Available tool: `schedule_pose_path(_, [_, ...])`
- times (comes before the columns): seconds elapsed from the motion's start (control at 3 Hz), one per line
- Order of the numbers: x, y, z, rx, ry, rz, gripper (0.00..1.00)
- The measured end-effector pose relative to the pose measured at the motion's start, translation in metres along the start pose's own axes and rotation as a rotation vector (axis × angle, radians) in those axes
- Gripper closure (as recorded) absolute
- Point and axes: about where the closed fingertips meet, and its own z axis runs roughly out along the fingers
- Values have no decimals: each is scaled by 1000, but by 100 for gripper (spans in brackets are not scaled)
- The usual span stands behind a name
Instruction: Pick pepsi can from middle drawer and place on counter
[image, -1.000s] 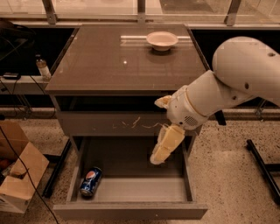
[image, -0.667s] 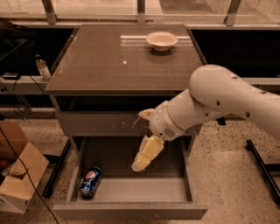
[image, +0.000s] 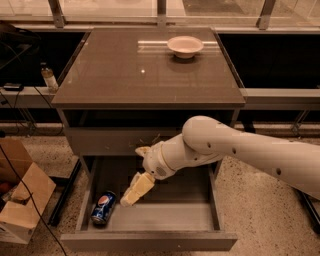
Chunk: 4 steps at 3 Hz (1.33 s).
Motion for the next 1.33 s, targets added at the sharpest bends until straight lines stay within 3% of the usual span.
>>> schedule_pose_path(0.67, [15, -4, 24, 14, -12, 43, 0])
schedule_pose_path(1.33, [35, -26, 98, -72, -102, 17, 0])
